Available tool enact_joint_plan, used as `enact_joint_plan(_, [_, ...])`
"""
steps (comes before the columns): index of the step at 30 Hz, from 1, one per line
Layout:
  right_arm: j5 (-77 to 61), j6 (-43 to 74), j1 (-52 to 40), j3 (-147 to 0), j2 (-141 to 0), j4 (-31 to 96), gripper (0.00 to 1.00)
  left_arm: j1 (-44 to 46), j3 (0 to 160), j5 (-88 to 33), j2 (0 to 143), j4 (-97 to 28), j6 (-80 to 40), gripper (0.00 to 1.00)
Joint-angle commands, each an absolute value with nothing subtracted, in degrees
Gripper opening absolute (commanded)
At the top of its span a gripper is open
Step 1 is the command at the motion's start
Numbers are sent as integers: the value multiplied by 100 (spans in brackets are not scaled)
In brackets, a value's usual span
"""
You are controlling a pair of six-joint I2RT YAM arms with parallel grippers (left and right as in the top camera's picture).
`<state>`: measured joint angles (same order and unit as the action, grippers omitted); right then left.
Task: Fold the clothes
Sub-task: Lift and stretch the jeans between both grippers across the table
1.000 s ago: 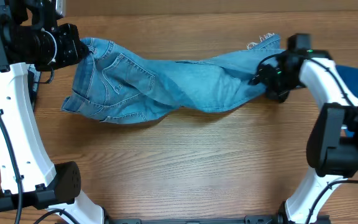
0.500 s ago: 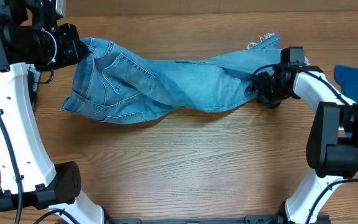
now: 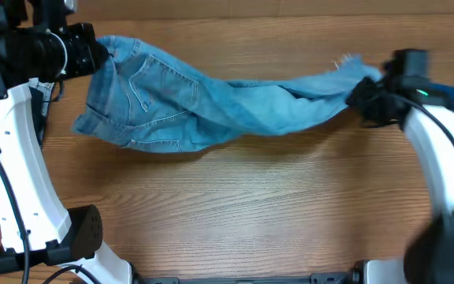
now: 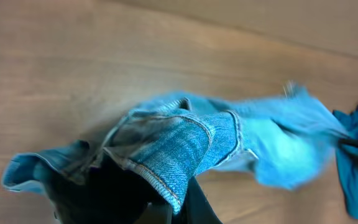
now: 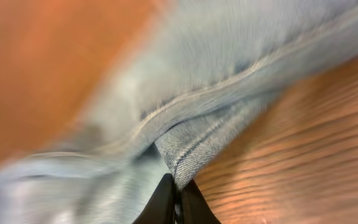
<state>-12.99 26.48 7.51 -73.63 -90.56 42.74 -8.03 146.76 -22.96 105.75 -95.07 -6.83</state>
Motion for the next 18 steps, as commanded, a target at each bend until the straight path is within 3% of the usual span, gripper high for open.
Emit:
enact_joint_plan(1, [-648,2504,1017,-7616,-7540,4254,4,-878,15375,-1811,10294,-9480,-510,4])
enact_joint_plan(6, [-493,2504,1385,-7616,-6617,4425,4,-878,15517,-1754,10294,-9400,-670,4])
enact_joint_plan(14, [-499,2528,1487,-7616,-7011,4582,4,-1247,15627,-1756,10294,-8711,-1402,4])
enact_joint_plan(18, [-543,2526,1487,-7623,-7050,4506,4,-1299,15629,-2862,10294,-8744,-1415,4])
